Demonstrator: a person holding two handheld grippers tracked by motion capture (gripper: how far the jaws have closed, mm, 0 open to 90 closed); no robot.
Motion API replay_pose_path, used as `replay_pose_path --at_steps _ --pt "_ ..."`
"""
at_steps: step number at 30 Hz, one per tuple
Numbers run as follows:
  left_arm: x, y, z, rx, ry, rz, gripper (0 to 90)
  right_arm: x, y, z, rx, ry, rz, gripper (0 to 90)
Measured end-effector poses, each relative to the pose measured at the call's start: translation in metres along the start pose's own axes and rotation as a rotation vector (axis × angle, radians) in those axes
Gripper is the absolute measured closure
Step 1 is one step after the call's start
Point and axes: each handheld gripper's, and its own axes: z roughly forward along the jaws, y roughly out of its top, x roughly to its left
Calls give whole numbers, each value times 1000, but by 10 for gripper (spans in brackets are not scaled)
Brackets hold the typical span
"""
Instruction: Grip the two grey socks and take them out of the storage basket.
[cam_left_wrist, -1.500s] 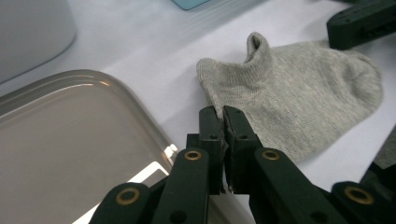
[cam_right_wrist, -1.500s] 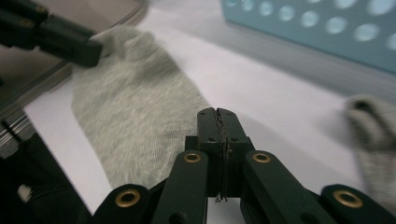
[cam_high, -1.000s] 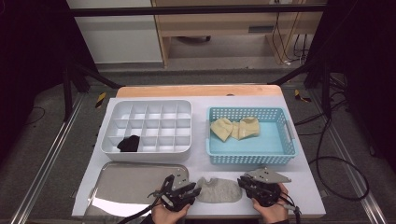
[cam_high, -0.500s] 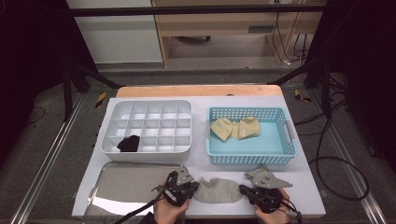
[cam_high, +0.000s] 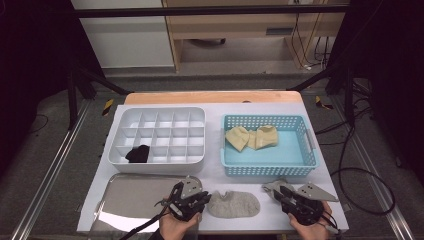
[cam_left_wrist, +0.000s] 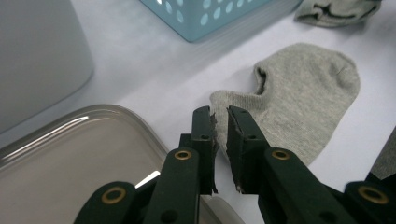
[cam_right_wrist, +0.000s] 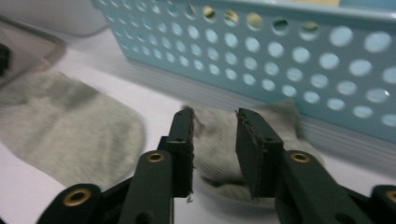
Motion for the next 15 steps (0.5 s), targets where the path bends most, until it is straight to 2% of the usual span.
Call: replay_pose_path --at_steps 2,5,7,10,12,15 --pt "2 0 -2 -5 3 -7 787 -1 -3 4 18 -4 -7 582" --pt "5 -1 -4 -7 3 -17 776 3 -5 11 47 11 -41 518" --pt "6 -2 -5 -9 5 -19 776 5 -5 14 74 20 -76 490" --pt "7 -2 -6 -12 4 -20 774 7 -6 15 94 30 -92 472" --pt "6 -2 -6 -13 2 -21 772 6 -6 14 98 23 -93 521" --pt "7 -2 -6 -12 -1 -22 770 3 -6 12 95 18 -91 677"
